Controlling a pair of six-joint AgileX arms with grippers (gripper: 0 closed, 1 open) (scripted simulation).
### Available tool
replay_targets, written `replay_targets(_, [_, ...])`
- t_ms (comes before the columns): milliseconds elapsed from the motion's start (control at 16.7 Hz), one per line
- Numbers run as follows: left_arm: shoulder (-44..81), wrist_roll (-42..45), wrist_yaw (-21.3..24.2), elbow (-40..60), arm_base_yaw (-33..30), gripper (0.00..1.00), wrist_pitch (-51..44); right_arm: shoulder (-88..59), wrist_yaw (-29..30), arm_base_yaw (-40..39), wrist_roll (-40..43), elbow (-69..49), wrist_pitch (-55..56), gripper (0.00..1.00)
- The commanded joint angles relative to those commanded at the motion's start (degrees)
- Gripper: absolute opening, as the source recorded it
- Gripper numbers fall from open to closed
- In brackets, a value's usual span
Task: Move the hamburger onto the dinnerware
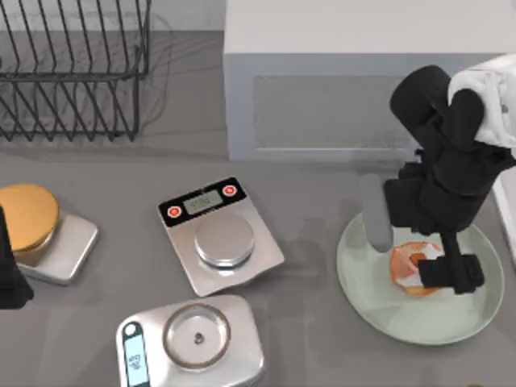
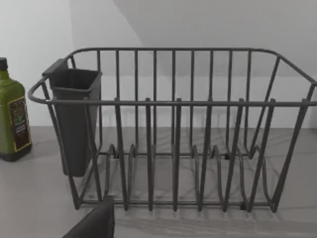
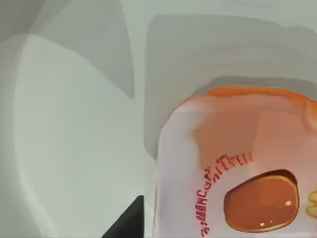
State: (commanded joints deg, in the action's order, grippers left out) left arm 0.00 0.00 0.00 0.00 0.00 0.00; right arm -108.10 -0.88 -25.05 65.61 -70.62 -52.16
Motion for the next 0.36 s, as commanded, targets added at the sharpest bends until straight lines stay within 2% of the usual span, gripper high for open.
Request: replay_targets(360, [0.0,0.0,0.0,0.0,0.0,1.0,0.0,0.0,0.0,0.0,0.0,0.0,0.0,1.0])
